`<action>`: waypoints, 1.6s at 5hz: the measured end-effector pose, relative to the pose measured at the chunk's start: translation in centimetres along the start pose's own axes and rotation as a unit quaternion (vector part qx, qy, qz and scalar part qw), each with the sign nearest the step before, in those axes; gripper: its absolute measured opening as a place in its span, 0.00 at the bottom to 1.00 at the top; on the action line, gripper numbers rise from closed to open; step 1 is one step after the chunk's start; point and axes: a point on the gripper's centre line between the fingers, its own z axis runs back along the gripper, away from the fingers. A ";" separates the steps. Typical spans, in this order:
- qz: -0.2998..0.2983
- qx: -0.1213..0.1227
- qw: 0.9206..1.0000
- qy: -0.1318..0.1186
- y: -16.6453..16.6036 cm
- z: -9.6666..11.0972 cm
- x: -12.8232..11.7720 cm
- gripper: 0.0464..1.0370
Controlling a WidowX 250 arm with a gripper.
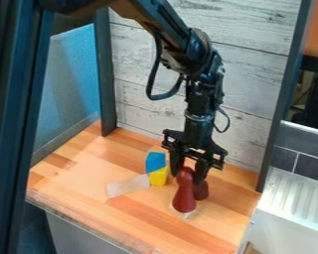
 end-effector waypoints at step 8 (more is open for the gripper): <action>0.084 -0.057 0.995 -0.026 8.2 5.6 3.5 0.52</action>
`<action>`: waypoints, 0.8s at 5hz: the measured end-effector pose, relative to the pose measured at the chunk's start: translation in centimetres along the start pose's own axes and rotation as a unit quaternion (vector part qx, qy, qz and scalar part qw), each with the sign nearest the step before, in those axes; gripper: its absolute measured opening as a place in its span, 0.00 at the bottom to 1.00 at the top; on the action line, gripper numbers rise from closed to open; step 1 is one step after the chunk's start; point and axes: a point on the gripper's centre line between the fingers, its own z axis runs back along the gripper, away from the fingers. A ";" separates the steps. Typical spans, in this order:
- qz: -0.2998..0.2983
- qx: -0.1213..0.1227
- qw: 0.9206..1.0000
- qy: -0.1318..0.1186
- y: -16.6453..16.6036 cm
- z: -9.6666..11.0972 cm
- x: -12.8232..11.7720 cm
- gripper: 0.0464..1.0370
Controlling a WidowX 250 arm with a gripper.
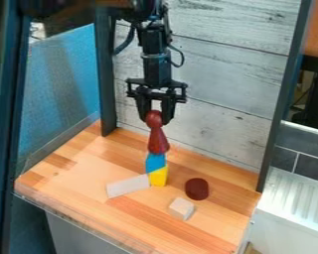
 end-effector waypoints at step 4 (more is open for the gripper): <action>0.005 0.014 1.000 -0.012 0.3 -0.3 0.4 0.52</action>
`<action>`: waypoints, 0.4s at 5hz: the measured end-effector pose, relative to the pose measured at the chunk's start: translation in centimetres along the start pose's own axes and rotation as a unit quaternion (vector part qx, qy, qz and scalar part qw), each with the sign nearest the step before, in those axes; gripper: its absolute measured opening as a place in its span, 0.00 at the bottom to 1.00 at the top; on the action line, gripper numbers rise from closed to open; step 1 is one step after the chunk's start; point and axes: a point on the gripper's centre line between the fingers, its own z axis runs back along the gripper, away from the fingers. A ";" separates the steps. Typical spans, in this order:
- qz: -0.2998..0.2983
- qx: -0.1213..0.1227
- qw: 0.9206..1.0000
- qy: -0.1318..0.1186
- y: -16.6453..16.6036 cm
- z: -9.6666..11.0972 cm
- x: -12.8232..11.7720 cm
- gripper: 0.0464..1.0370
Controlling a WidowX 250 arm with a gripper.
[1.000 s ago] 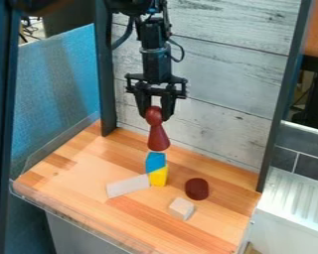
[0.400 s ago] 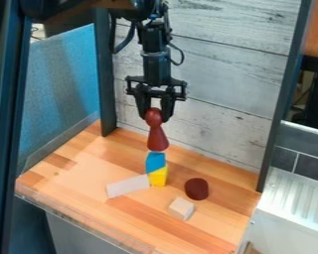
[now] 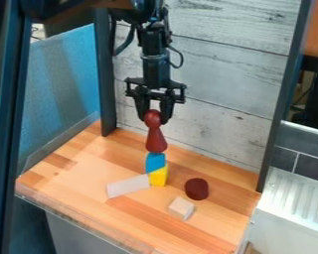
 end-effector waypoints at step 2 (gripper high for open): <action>0.003 0.004 1.000 0.015 0.2 -1.3 -0.2 0.52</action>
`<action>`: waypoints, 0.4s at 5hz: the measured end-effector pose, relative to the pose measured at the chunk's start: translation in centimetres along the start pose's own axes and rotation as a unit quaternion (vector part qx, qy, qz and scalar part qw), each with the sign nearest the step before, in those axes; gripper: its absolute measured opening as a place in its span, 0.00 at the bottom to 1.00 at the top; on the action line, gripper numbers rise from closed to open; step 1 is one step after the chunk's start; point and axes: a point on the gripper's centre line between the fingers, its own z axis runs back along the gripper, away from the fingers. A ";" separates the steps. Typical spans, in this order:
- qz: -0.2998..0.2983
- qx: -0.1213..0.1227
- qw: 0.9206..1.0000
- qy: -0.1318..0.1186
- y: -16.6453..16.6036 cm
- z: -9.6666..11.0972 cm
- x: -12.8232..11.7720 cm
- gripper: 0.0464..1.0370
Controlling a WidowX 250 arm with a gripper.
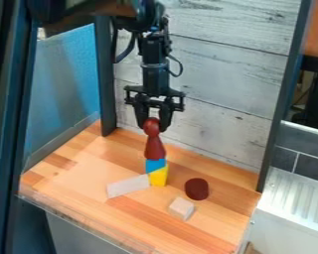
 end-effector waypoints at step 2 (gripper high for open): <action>-0.003 0.005 1.000 -0.003 -0.4 -0.1 0.2 0.60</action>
